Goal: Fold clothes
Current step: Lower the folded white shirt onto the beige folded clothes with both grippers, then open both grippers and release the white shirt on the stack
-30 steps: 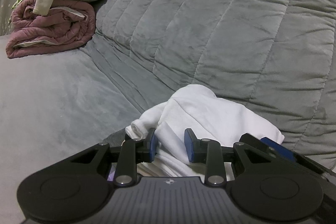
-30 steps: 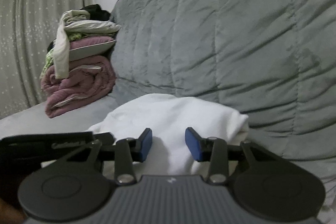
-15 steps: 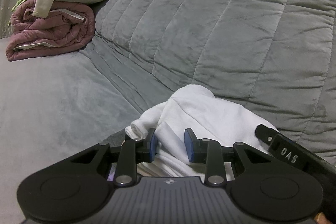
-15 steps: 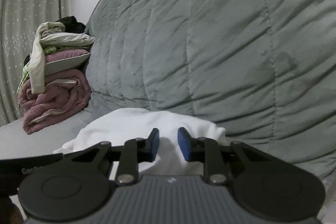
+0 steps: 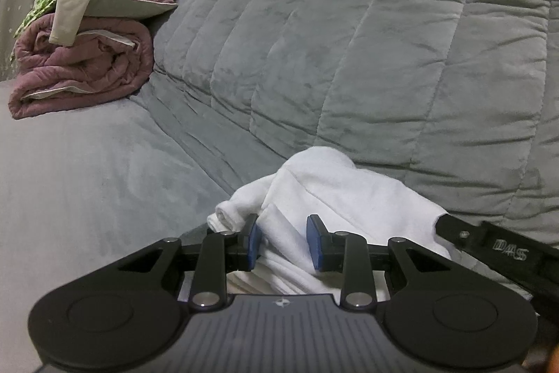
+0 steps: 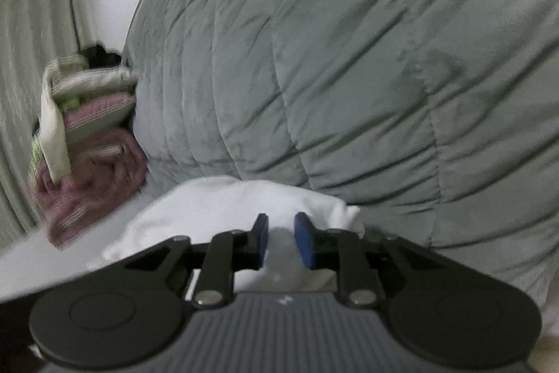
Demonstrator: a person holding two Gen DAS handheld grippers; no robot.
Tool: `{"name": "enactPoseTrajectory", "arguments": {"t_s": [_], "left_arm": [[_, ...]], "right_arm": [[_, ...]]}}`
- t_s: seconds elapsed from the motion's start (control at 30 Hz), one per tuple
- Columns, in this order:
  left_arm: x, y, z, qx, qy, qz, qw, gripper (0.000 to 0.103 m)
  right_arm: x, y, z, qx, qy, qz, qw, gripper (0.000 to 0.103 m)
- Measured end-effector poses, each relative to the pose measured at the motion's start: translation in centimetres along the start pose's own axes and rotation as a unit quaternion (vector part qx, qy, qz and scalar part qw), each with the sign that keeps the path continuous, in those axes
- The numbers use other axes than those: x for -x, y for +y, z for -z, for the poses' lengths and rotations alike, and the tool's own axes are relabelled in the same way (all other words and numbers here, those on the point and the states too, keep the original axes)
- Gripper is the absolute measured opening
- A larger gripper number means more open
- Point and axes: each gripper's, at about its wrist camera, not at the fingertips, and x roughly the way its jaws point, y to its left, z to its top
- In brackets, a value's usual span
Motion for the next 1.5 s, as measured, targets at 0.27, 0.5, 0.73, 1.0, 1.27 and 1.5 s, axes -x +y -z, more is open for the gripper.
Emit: {"name": "enactPoseTrajectory", "arguments": {"t_s": [0.27,0.5,0.73,1.0,1.27,1.5], "left_arm": [[2.0,0.3,-0.5,0.004,-0.02,0.001,0.9998,0.042],[4.4,0.5,0.3,0.019,-0.021,-0.013,0.9995,0.049],[7.0,1.1,1.8,0.001,0.011,-0.039,0.9992,0.05],[9.5,2.4,3.2,0.015,0.03,-0.063,0.9975,0.05],[11.5,0.9,5.5,-0.007,0.054,-0.057,0.9969,0.051],[12.0,1.0,7.6,-0.005,0.081,-0.065,0.9946,0.052]], "right_arm": [[3.1,-1.6,-1.1,-0.033,-0.013,-0.015,0.999,0.046],[4.3,-1.4,-0.7,-0.001,-0.004,-0.015,1.0,0.05],[5.0,-0.7,-0.2,0.022,0.011,-0.024,0.999,0.054],[8.3,0.1,1.6,0.046,0.012,-0.022,0.999,0.057],[12.6,-0.4,5.8,0.046,0.057,-0.015,0.997,0.091],[14.1,1.4,6.9,0.099,0.056,-0.001,0.994,0.103]]}}
